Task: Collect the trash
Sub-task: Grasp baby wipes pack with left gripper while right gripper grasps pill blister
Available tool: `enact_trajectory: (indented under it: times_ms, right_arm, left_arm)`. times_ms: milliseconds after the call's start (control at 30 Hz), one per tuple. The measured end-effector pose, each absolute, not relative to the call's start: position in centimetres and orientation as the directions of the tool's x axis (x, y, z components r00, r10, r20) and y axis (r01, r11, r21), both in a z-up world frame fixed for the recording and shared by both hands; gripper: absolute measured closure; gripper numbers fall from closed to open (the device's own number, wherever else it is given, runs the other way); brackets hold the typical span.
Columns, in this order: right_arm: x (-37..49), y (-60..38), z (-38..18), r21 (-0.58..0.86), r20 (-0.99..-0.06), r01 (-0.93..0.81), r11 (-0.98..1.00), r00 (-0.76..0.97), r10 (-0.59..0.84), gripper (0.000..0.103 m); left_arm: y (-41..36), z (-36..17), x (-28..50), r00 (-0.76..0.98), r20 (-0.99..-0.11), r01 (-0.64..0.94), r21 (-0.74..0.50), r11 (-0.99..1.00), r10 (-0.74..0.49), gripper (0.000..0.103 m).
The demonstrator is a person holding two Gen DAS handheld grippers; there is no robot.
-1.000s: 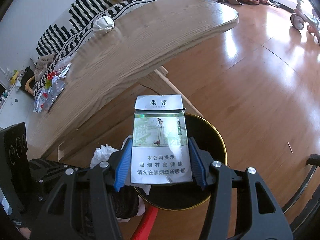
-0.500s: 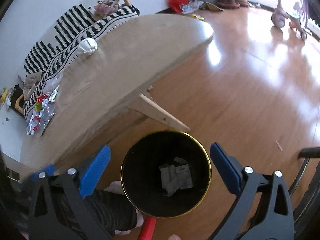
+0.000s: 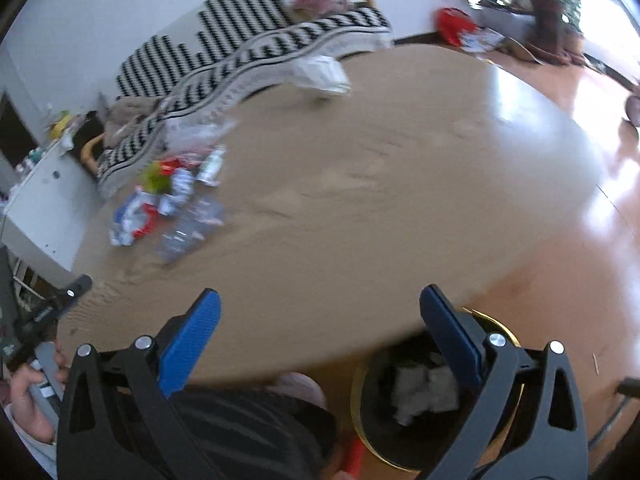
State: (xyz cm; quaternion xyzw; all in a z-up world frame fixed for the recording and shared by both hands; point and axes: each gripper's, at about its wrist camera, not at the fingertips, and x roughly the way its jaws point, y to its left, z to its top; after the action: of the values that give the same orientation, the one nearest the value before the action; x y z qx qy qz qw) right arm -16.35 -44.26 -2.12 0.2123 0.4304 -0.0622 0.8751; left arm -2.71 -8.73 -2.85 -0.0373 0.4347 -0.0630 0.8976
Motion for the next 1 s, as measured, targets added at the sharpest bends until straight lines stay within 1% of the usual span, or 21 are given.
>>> enact_trajectory:
  times_ms: [100, 233, 367, 533, 633, 733, 800, 833, 867, 900, 933, 967, 1000]
  right_arm:
    - [-12.7, -40.6, -1.5, 0.334, -0.769, 0.259, 0.906, 0.631, 0.103, 0.007]
    - [-8.8, -36.3, -1.6, 0.358, -0.769, 0.209, 0.91, 0.619, 0.161, 0.007]
    - [-5.1, -33.1, -2.5, 0.404, -0.769, 0.21, 0.89, 0.605, 0.207, 0.007]
    - [-1.9, -31.9, -4.2, 0.404, -0.793, 0.27, 0.874, 0.58, 0.187, 0.008]
    - [-0.8, -31.9, -5.2, 0.405, -0.803, 0.286, 0.868, 0.565, 0.189, 0.02]
    - [0.1, -32.0, -5.9, 0.401, -0.815, 0.28, 0.872, 0.543, 0.201, 0.024]
    - [0.5, -31.8, -6.1, 0.388, -0.82, 0.267, 0.882, 0.538, 0.197, 0.03]
    - [0.7, -31.7, -6.2, 0.387, -0.819, 0.261, 0.884, 0.537, 0.2, 0.037]
    - [0.9, -31.7, -6.3, 0.387, -0.821, 0.257, 0.885, 0.533, 0.204, 0.047]
    - [0.9, -31.7, -6.5, 0.39, -0.818, 0.248, 0.887, 0.535, 0.21, 0.054]
    - [1.1, -31.7, -6.6, 0.395, -0.818, 0.241, 0.887, 0.532, 0.219, 0.066]
    - [1.1, -31.8, -6.8, 0.398, -0.818, 0.238, 0.886, 0.529, 0.225, 0.071]
    - [1.2, -31.9, -6.9, 0.406, -0.814, 0.232, 0.884, 0.532, 0.235, 0.073]
  left_arm:
    - [-6.1, -2.5, -1.2, 0.633, -0.767, 0.042, -0.101, 0.994, -0.105, 0.006]
    - [-5.2, -2.4, -0.2, 0.642, -0.76, 0.07, -0.069, 0.995, -0.098, 0.006]
    - [-6.2, -2.4, 2.4, 0.642, -0.758, 0.126, -0.046, 0.991, -0.117, 0.006]
    - [-8.8, -3.3, 6.1, 0.626, -0.767, 0.208, -0.011, 0.978, -0.142, 0.006]
    - [-9.8, -4.0, 7.7, 0.612, -0.769, 0.26, -0.025, 0.965, -0.185, 0.006]
    - [-10.4, -4.8, 9.5, 0.603, -0.774, 0.284, -0.018, 0.959, -0.193, 0.007]
    - [-10.6, -5.2, 10.5, 0.593, -0.775, 0.305, -0.036, 0.952, -0.219, 0.007]
    - [-10.7, -5.4, 10.8, 0.588, -0.775, 0.317, -0.045, 0.947, -0.234, 0.01]
    - [-10.8, -5.5, 11.2, 0.576, -0.775, 0.337, -0.065, 0.939, -0.26, 0.014]
    - [-10.9, -5.6, 11.6, 0.564, -0.779, 0.346, -0.079, 0.935, -0.275, 0.022]
    - [-10.8, -5.7, 12.0, 0.557, -0.776, 0.352, -0.102, 0.93, -0.296, 0.025]
    - [-10.8, -5.6, 12.4, 0.553, -0.775, 0.352, -0.116, 0.929, -0.306, 0.029]
    - [-10.8, -5.5, 12.7, 0.544, -0.773, 0.362, -0.136, 0.922, -0.327, 0.035]
